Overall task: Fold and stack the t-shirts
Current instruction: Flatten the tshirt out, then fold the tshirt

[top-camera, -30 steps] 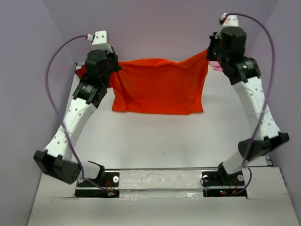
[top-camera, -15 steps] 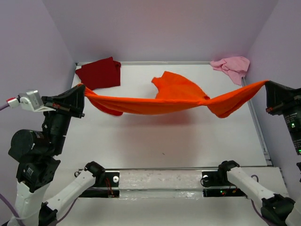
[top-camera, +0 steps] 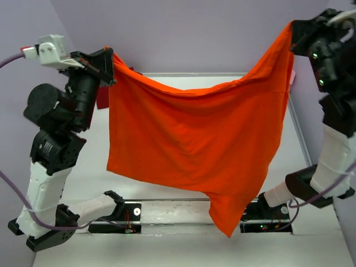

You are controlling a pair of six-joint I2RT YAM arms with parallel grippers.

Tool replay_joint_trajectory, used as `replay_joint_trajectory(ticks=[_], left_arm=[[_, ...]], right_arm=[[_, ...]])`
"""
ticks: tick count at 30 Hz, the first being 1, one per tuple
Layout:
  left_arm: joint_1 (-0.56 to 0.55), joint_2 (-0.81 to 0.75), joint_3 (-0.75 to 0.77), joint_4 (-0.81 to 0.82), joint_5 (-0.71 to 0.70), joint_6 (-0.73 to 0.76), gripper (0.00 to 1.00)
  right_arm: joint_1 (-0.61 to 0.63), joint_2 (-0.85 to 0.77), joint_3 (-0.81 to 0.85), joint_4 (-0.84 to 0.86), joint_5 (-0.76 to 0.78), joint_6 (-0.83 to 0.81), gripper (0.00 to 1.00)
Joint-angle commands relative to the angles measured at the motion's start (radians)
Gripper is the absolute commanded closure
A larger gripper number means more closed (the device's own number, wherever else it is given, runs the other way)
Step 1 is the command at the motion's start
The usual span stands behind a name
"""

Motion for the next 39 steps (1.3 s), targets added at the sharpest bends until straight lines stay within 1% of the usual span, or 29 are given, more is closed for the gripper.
replay_joint_trajectory(ticks=[1, 2, 3, 4, 5, 6, 8, 9, 11, 12, 14, 15, 16, 17, 18, 21, 23, 25, 28, 31, 32, 34, 37, 39], left_arm=[[0.026, 0.114, -0.049, 0.113, -0.083, 0.073, 1.00], [0.055, 0.137, -0.073, 0.127, -0.036, 0.057, 1.00], [0.131, 0.174, -0.133, 0.164, 0.002, 0.038, 1.00], [0.163, 0.188, -0.173, 0.197, 0.034, 0.023, 1.00], [0.193, 0.197, -0.223, 0.236, 0.053, 0.000, 1.00], [0.238, 0.217, -0.324, 0.341, 0.068, -0.017, 1.00], [0.269, 0.266, -0.386, 0.405, 0.065, -0.025, 1.00], [0.283, 0.336, -0.421, 0.452, 0.065, -0.022, 1.00], [0.317, 0.407, -0.449, 0.504, 0.064, -0.016, 1.00], [0.328, 0.485, -0.458, 0.542, 0.062, -0.012, 1.00], [0.360, 0.564, -0.455, 0.578, 0.073, -0.025, 1.00], [0.368, 0.637, -0.449, 0.612, 0.066, -0.026, 1.00], [0.374, 0.676, -0.446, 0.635, 0.061, -0.016, 1.00], [0.386, 0.760, -0.399, 0.623, 0.073, -0.012, 1.00], [0.392, 0.797, -0.399, 0.623, 0.076, -0.014, 1.00], [0.409, 0.918, -0.292, 0.613, 0.107, -0.018, 1.00], [0.411, 0.964, -0.256, 0.617, 0.121, -0.017, 1.00], [0.415, 1.029, -0.190, 0.591, 0.133, -0.014, 1.00], [0.423, 1.067, -0.155, 0.572, 0.159, -0.023, 1.00], [0.426, 1.055, -0.176, 0.581, 0.170, -0.028, 1.00], [0.429, 1.050, -0.185, 0.581, 0.167, -0.028, 1.00], [0.432, 1.017, -0.222, 0.589, 0.161, -0.028, 1.00], [0.444, 0.951, -0.303, 0.624, 0.171, -0.037, 1.00], [0.446, 0.894, -0.354, 0.646, 0.180, -0.049, 1.00]], right_arm=[[-0.004, 0.146, -0.070, 0.052, 0.104, -0.036, 1.00], [-0.004, 0.151, -0.140, 0.095, 0.142, -0.042, 1.00], [-0.004, 0.127, -0.341, 0.228, 0.155, -0.053, 1.00], [-0.004, 0.119, -0.440, 0.294, 0.161, -0.071, 1.00], [-0.004, 0.119, -0.520, 0.350, 0.201, -0.091, 1.00], [-0.013, 0.146, -0.635, 0.431, 0.216, -0.105, 1.00], [-0.023, 0.200, -0.691, 0.462, 0.247, -0.108, 1.00], [-0.023, 0.226, -0.734, 0.502, 0.248, -0.117, 1.00], [-0.034, 0.310, -0.768, 0.542, 0.259, -0.136, 1.00], [-0.034, 0.339, -0.786, 0.591, 0.259, -0.142, 1.00], [-0.060, 0.431, -0.793, 0.608, 0.268, -0.130, 1.00], [-0.069, 0.461, -0.791, 0.626, 0.258, -0.122, 1.00], [-0.070, 0.487, -0.785, 0.632, 0.256, -0.111, 1.00], [-0.091, 0.534, -0.774, 0.648, 0.242, -0.105, 1.00], [-0.091, 0.559, -0.761, 0.648, 0.241, -0.099, 1.00], [-0.111, 0.628, -0.721, 0.651, 0.224, -0.093, 1.00], [-0.111, 0.651, -0.710, 0.654, 0.197, -0.088, 1.00], [-0.111, 0.666, -0.702, 0.651, 0.192, -0.091, 1.00], [-0.111, 0.647, -0.730, 0.649, 0.170, -0.087, 1.00], [-0.111, 0.613, -0.782, 0.630, 0.153, -0.065, 1.00], [-0.111, 0.578, -0.803, 0.628, 0.147, -0.056, 1.00], [-0.111, 0.539, -0.845, 0.611, 0.138, -0.033, 1.00], [-0.111, 0.446, -0.987, 0.610, 0.124, -0.001, 1.00], [-0.111, 0.377, -1.039, 0.605, 0.120, 0.020, 1.00]])
